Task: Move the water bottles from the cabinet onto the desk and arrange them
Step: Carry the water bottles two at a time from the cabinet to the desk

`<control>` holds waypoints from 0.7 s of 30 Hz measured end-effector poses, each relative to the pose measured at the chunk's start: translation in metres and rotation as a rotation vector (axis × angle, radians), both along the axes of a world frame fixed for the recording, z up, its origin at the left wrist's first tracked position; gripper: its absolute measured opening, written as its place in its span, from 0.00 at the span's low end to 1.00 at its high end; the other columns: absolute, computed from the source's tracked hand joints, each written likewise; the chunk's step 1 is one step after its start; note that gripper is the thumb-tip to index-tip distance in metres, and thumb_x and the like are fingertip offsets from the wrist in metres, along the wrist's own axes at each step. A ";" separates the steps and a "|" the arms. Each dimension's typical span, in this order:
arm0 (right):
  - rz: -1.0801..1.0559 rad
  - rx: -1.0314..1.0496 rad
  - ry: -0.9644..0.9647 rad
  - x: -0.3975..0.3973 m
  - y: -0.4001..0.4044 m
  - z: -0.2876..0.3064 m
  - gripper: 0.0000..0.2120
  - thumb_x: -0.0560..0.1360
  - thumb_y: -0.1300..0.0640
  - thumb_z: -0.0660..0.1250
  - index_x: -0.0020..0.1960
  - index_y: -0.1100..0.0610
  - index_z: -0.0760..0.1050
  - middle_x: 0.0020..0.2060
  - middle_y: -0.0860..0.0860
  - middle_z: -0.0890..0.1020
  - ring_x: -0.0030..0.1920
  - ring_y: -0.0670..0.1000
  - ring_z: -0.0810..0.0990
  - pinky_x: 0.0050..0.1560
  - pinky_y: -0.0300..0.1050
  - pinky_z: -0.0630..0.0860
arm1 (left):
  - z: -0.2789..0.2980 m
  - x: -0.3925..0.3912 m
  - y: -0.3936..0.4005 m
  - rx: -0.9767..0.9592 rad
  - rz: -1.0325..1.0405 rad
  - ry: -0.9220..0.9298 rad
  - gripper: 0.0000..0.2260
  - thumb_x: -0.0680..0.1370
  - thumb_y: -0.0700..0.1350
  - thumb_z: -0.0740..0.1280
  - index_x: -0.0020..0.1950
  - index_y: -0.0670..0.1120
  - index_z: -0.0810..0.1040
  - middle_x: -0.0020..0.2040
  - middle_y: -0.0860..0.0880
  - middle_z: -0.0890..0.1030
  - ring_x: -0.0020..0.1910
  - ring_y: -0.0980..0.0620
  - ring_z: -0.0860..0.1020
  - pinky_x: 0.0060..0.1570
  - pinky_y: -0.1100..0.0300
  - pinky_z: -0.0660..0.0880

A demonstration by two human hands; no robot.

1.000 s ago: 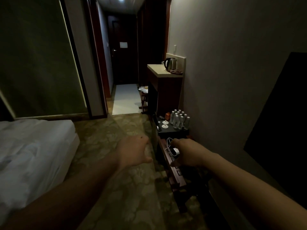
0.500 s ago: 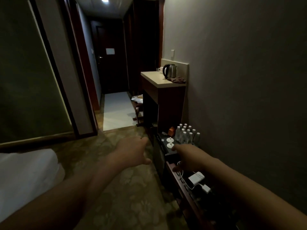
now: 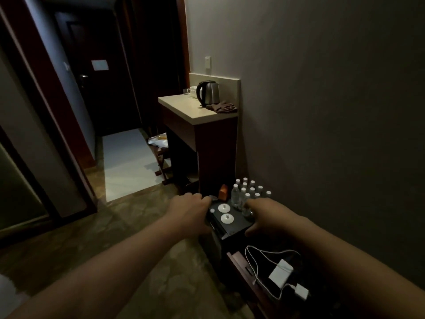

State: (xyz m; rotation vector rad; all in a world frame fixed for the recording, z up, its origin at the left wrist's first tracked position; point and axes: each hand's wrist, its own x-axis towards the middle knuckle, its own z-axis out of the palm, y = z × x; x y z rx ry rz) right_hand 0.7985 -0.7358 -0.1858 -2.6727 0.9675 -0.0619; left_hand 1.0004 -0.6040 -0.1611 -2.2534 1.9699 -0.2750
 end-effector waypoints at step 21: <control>-0.290 -0.009 0.171 0.180 -0.275 -0.041 0.30 0.63 0.41 0.75 0.60 0.50 0.70 0.50 0.49 0.75 0.50 0.52 0.77 0.47 0.48 0.77 | -0.056 0.213 -0.368 0.012 -0.251 0.087 0.29 0.66 0.69 0.69 0.60 0.55 0.72 0.47 0.54 0.75 0.42 0.53 0.75 0.35 0.56 0.76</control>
